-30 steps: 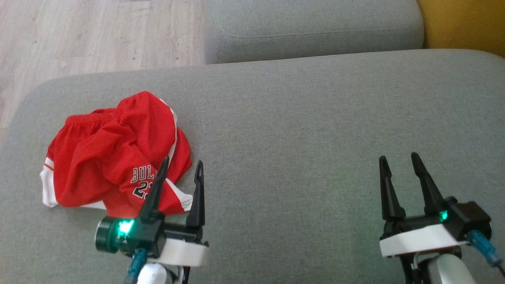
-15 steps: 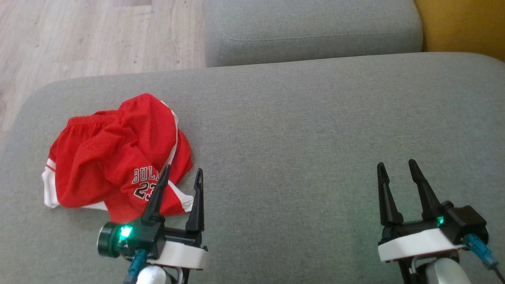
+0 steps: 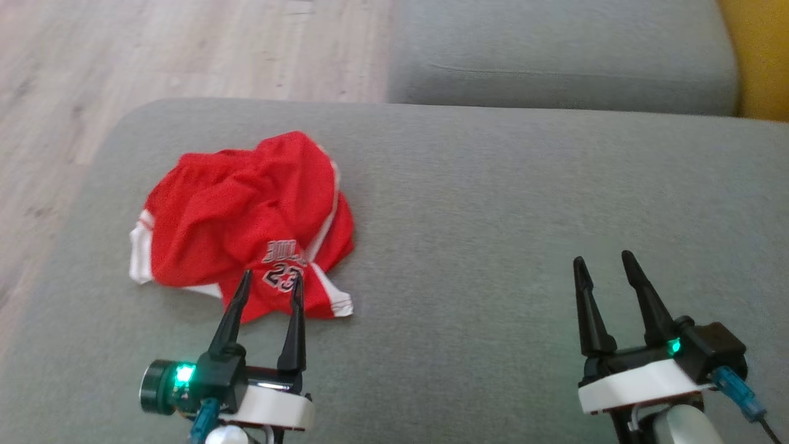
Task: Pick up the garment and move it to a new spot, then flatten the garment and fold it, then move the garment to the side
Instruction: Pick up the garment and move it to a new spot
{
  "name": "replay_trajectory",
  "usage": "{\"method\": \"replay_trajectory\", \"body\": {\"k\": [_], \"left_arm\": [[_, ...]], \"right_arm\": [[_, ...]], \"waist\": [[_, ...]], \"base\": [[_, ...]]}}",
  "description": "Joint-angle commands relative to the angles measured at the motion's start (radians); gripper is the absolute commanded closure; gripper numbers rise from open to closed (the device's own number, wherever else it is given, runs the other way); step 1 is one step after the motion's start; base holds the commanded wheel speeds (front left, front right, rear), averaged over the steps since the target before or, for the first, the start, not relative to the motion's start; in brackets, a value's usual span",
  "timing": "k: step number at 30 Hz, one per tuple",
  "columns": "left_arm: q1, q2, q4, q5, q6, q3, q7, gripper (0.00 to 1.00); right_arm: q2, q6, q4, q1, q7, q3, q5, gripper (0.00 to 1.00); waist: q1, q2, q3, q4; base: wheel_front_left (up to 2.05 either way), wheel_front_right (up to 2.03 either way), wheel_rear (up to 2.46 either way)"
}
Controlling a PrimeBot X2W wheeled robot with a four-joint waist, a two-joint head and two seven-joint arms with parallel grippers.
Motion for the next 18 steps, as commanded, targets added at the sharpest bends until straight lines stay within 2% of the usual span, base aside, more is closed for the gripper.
{"method": "replay_trajectory", "body": {"k": [1,11,18], "left_arm": [[-0.027,0.002,-0.027,0.01,-0.001,0.041,-0.01,0.0],[-0.013,0.001,-0.027,0.027,-0.013,0.07,-0.01,0.0],[-0.006,-0.003,-0.032,0.029,-0.019,0.09,-0.01,0.0]], "right_arm": [[-0.009,-0.001,-0.037,-0.021,-0.011,0.03,0.009,0.0],[-0.009,-0.001,-0.033,-0.006,-0.011,0.064,0.029,0.0],[-0.009,-0.001,-0.02,-0.006,-0.011,0.091,0.041,0.0]], "waist": [[0.0,0.0,-0.006,0.032],[0.0,0.0,-0.019,0.141],[0.0,0.0,-0.018,0.169]], "base": [[0.0,0.0,0.0],[0.0,0.0,0.0],[0.0,0.0,0.0]]}}
